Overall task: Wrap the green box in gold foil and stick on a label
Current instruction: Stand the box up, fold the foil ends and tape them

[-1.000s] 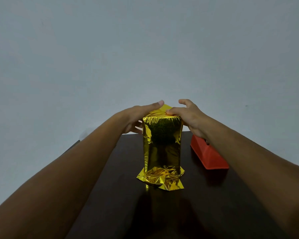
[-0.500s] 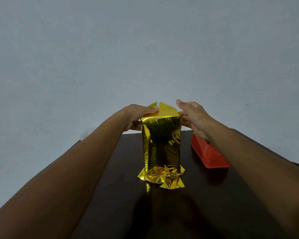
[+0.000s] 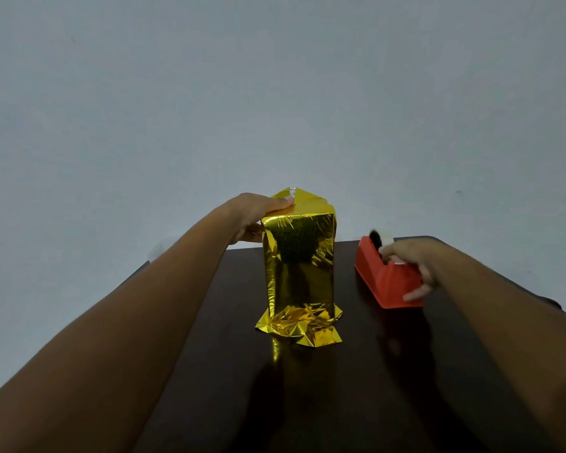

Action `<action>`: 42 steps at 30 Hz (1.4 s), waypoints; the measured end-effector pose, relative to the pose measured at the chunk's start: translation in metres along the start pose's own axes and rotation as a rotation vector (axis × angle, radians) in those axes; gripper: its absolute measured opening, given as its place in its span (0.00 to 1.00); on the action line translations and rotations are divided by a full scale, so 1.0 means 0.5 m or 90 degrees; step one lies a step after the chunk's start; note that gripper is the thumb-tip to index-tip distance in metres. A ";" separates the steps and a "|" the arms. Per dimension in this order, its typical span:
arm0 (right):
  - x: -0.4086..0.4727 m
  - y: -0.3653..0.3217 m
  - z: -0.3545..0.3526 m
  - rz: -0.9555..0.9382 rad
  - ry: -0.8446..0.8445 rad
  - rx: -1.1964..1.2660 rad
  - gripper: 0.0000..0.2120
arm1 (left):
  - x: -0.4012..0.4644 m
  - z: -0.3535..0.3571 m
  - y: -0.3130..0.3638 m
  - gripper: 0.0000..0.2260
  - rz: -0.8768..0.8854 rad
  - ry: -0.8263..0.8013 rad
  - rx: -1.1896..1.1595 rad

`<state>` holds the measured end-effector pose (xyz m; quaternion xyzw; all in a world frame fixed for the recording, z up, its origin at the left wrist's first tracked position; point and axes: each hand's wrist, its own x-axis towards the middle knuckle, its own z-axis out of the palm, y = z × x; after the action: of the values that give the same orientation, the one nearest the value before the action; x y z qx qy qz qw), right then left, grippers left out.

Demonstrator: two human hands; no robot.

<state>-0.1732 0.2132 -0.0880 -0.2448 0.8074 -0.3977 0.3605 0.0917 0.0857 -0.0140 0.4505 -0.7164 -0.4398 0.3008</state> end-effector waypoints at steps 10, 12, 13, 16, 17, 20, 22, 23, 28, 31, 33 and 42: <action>-0.002 0.030 -0.014 -0.021 -0.080 0.287 0.12 | 0.000 0.002 -0.003 0.25 -0.006 -0.006 -0.010; -0.010 0.046 -0.010 -0.032 -0.078 0.332 0.10 | -0.002 0.001 -0.003 0.26 -0.005 -0.003 -0.007; -0.012 0.056 -0.007 -0.033 -0.072 0.349 0.09 | -0.003 0.001 -0.003 0.27 -0.004 -0.002 -0.006; -0.022 0.079 0.005 -0.051 -0.040 0.370 0.10 | -0.010 -0.003 0.001 0.27 -0.002 0.000 -0.005; -0.021 0.089 0.010 -0.054 -0.019 0.375 0.11 | -0.012 -0.001 0.002 0.26 0.000 0.001 -0.002; -0.019 0.111 0.032 -0.078 0.051 0.355 0.13 | -0.013 -0.001 -0.001 0.25 0.003 0.001 -0.002; -0.013 0.125 0.044 -0.106 0.080 0.346 0.15 | -0.013 -0.001 -0.001 0.25 0.004 -0.002 -0.005; -0.011 0.128 0.048 -0.116 0.089 0.347 0.17 | -0.012 -0.002 -0.002 0.25 0.005 -0.004 -0.005; -0.007 0.140 0.057 -0.150 0.118 0.345 0.20 | -0.008 0.000 -0.004 0.25 0.010 -0.009 -0.012; -0.004 0.146 0.058 -0.159 0.132 0.341 0.20 | -0.004 -0.002 -0.006 0.26 0.009 -0.011 -0.014; 0.000 0.149 0.059 -0.156 0.140 0.334 0.20 | -0.001 -0.001 -0.008 0.27 0.010 -0.011 -0.013; -0.009 0.149 0.060 -0.156 0.137 0.319 0.10 | -0.008 0.002 -0.005 0.26 0.013 -0.012 -0.012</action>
<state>-0.1552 0.2443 -0.1600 -0.2001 0.6820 -0.6491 0.2713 0.0934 0.0892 -0.0168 0.4359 -0.7198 -0.4476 0.3026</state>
